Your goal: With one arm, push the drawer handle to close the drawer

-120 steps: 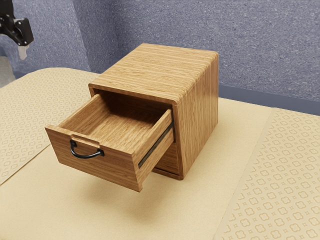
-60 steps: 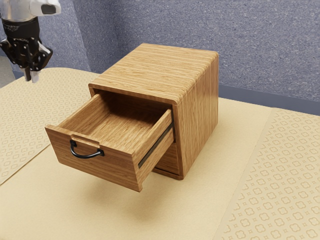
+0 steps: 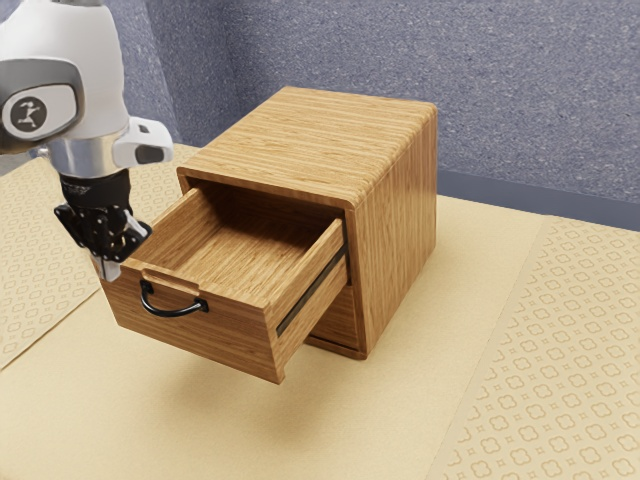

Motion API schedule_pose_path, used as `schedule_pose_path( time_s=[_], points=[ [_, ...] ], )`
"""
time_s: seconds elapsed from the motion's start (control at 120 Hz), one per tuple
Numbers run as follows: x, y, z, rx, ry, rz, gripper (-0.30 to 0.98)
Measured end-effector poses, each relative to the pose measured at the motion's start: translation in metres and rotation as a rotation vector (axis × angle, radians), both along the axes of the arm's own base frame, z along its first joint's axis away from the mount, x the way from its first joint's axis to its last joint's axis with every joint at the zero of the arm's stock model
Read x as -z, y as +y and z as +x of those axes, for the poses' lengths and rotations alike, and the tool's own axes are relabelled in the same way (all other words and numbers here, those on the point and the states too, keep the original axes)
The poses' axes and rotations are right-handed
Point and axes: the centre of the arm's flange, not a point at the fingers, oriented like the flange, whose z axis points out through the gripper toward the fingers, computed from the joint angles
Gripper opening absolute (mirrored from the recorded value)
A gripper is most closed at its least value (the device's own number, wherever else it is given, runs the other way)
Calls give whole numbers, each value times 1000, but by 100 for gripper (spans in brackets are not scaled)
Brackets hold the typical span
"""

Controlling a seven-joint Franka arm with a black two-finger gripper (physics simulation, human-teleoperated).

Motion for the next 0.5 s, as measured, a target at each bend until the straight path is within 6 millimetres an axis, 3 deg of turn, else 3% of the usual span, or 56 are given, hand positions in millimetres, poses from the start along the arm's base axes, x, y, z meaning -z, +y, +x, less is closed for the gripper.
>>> schedule_pose_path(
  time_s=[0.167,0.358,0.5],
  points=[
    [27,-23,-3,38,8,-8,-10],
    [52,-25,-3,21,38,-34,-10],
    [59,-24,-1,8,41,-45,-10]
  ],
)
